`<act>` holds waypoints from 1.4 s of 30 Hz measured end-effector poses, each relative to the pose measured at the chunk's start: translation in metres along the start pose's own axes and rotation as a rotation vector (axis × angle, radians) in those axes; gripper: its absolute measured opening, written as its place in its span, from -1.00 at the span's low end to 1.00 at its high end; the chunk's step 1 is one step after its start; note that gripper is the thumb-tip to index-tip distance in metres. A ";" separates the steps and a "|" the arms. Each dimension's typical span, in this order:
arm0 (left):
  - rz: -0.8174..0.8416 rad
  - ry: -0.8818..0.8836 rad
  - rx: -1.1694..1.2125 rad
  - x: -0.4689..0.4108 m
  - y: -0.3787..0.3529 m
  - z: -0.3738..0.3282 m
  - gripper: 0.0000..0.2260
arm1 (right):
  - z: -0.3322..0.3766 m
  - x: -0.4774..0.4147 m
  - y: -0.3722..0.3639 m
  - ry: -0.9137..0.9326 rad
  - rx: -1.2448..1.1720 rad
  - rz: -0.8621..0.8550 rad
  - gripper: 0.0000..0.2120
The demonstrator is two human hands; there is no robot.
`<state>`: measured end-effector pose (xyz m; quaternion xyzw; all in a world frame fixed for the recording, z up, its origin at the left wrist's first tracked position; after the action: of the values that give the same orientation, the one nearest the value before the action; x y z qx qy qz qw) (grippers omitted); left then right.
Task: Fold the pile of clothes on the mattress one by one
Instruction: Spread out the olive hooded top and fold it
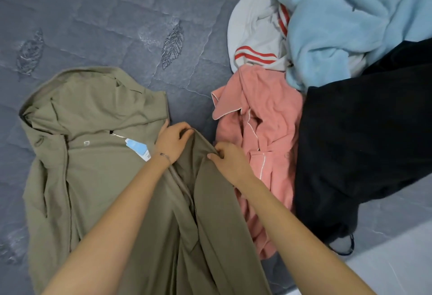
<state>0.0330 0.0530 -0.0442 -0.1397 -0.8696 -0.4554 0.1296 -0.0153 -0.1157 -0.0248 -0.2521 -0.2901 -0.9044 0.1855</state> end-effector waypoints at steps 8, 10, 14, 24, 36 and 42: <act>0.114 -0.074 0.130 0.008 0.006 -0.026 -0.96 | 0.000 0.004 0.024 -0.013 -0.213 -0.141 -0.89; 0.224 -0.092 0.265 0.009 0.008 -0.037 -0.89 | 0.001 0.003 0.030 -0.009 -0.267 -0.122 -0.88; 0.264 -0.111 0.357 0.006 0.006 -0.044 -0.88 | -0.004 0.008 0.039 -0.043 -0.249 -0.046 -0.79; -0.097 0.131 0.426 0.011 -0.001 -0.045 -0.86 | -0.054 0.054 0.053 -0.161 -0.148 0.434 -0.74; 0.572 -0.337 0.132 0.018 -0.053 -0.185 -0.81 | -0.072 0.072 0.127 0.010 -0.353 -0.043 -0.78; 0.308 -0.158 0.365 0.003 -0.041 -0.177 -0.90 | -0.099 0.088 0.153 -0.082 -0.280 0.227 -0.71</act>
<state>0.0328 -0.1152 0.0238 -0.2801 -0.9133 -0.2533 0.1523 -0.0470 -0.3103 0.0208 -0.3430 -0.1381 -0.8983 0.2373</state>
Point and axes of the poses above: each hand's wrist, its own x-axis away from the middle knuckle, its own y-axis out of the back of the hand, z = x × y, the point moved 3 cm from there along -x, towards the middle knuckle, and after that the axes turned 4 degrees about z, right-handed, at the moved point
